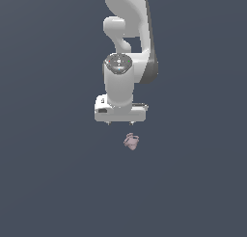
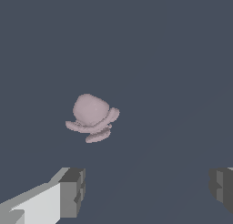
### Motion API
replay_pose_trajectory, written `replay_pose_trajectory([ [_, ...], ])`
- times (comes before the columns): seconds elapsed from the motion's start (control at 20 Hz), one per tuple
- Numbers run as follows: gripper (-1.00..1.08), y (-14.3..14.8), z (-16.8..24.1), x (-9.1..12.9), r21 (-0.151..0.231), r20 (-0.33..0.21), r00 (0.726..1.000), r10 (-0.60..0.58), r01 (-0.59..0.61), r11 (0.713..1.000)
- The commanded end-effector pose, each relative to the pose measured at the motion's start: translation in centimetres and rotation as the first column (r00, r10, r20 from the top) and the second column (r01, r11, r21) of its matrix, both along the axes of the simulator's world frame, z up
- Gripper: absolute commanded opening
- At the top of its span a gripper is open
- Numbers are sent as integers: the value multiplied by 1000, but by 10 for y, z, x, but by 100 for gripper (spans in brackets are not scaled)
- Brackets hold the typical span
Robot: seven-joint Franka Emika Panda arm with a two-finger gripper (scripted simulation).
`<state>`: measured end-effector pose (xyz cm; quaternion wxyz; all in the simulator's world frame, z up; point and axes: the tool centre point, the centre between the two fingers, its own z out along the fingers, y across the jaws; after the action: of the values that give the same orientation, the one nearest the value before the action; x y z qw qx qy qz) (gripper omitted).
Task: Pick up the object and move it to a goal position.
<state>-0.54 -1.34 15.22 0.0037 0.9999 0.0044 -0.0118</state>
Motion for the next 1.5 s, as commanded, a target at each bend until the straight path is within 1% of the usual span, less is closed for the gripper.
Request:
replay_pose_trajectory([
  [0.0, 100, 0, 0, 0, 0, 0, 1000, 0, 0, 1000],
  [0.15, 100, 4, -2, -1, 1, -6, 1000, 10, -10, 1000],
  [0.45, 100, 26, -10, -9, 8, -38, 997, 67, -67, 998],
  [0.75, 100, 26, -11, -9, 8, -38, 997, 62, -62, 998],
  [1.1, 100, 29, -17, -5, 6, -31, 1000, -3, 4, 1000],
  [1.45, 100, 36, -28, 4, 4, -18, 991, -134, 134, 991],
])
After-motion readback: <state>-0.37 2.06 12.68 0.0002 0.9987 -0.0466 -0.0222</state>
